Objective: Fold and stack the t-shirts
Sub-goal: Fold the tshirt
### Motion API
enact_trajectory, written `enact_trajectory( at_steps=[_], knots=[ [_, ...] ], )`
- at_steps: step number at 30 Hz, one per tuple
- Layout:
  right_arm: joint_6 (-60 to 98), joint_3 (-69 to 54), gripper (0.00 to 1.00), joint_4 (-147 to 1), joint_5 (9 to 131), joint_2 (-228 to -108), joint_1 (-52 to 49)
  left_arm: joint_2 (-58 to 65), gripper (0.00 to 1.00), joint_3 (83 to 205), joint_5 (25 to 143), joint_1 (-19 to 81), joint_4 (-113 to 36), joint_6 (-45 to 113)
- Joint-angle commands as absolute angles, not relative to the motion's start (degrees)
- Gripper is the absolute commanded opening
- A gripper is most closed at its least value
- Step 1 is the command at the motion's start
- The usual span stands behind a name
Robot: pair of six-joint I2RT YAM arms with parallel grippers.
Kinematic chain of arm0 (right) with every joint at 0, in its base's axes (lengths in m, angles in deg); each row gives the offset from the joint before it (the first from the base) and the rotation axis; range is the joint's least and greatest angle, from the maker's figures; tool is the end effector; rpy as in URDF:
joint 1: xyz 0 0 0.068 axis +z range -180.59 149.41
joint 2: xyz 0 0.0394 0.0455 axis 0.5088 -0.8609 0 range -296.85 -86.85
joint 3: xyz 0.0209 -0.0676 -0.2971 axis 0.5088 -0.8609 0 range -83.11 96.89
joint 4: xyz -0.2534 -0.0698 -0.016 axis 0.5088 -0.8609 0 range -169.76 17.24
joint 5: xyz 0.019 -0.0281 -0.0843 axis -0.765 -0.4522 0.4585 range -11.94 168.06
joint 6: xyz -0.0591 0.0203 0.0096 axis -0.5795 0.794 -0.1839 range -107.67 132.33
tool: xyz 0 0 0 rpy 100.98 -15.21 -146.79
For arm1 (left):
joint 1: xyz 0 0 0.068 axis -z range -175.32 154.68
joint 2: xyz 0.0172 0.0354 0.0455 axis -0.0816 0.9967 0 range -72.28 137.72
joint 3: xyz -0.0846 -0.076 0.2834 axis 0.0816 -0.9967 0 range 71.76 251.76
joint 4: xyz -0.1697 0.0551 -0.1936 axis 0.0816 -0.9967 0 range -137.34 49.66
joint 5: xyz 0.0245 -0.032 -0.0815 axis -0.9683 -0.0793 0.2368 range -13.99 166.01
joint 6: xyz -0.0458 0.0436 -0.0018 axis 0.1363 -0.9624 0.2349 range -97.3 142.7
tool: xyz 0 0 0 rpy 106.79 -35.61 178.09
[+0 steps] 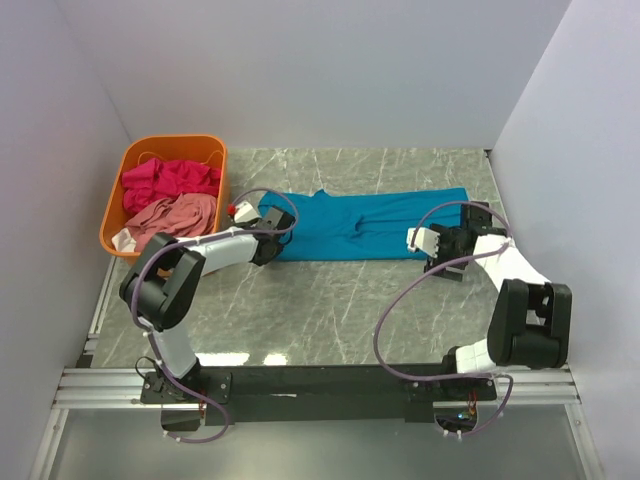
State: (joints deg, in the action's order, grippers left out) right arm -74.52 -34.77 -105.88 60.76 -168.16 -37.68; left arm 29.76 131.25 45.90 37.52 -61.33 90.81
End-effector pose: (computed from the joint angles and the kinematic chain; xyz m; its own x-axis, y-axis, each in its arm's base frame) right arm 0.2636 -0.0182 0.2135 -0.0483 -0.9547 -0.2937 -0.9060 0.1657 -0.3895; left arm 0.3126 -0.1728 0.1778 -0.5414 -0.6059 -0.5828 -0.5932 0.7666 -0.2459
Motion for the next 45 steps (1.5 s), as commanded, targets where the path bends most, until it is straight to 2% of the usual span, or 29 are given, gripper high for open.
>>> enact_trajectory(
  at_steps=[1, 4, 8, 11, 18, 20, 28, 38, 42, 45],
  knots=[
    [-79.1, -31.7, 0.86, -103.3, 63.0, -171.2, -38.1, 27.7, 0.35, 130.3, 46.6, 36.6, -61.3, 86.9],
    [-79.4, -31.3, 0.85, -100.9, 65.2, -173.9, -38.1, 26.5, 0.43, 129.9, 48.0, 36.5, -59.7, 83.8],
    [-79.3, -30.2, 0.83, -99.7, 66.5, -176.9, -38.3, 24.4, 0.67, 129.7, 49.0, 36.5, -58.4, 81.3],
    [-79.2, -30.1, 0.79, -99.0, 67.5, -178.7, -38.4, 22.7, 0.74, 129.2, 50.3, 36.5, -58.1, 79.7],
    [-77.7, -28.4, 0.61, -99.9, 66.5, -181.2, -40.3, 15.4, 0.77, 124.4, 58.2, 36.6, -51.6, 74.6],
    [-77.8, -28.1, 0.51, -100.4, 66.1, -181.9, -41.1, 12.8, 0.78, 123.6, 61.1, 36.6, -49.2, 73.2],
    [-78.0, -29.0, 0.36, -99.9, 66.0, -181.9, -42.0, 4.5, 0.80, 124.1, 63.1, 36.6, -49.6, 68.7],
    [-75.7, -28.7, 0.24, -97.5, 67.2, -182.6, -42.3, -1.1, 0.81, 122.5, 65.0, 35.9, -48.7, 63.7],
    [-75.2, -29.7, 0.12, -98.1, 68.0, -182.1, -42.6, -2.6, 0.81, 121.0, 67.0, 35.8, -47.5, 63.4],
    [-75.3, -31.9, 0.07, -98.6, 67.5, -179.7, -42.8, -3.6, 0.81, 120.0, 67.6, 35.9, -47.1, 63.2]
  ],
)
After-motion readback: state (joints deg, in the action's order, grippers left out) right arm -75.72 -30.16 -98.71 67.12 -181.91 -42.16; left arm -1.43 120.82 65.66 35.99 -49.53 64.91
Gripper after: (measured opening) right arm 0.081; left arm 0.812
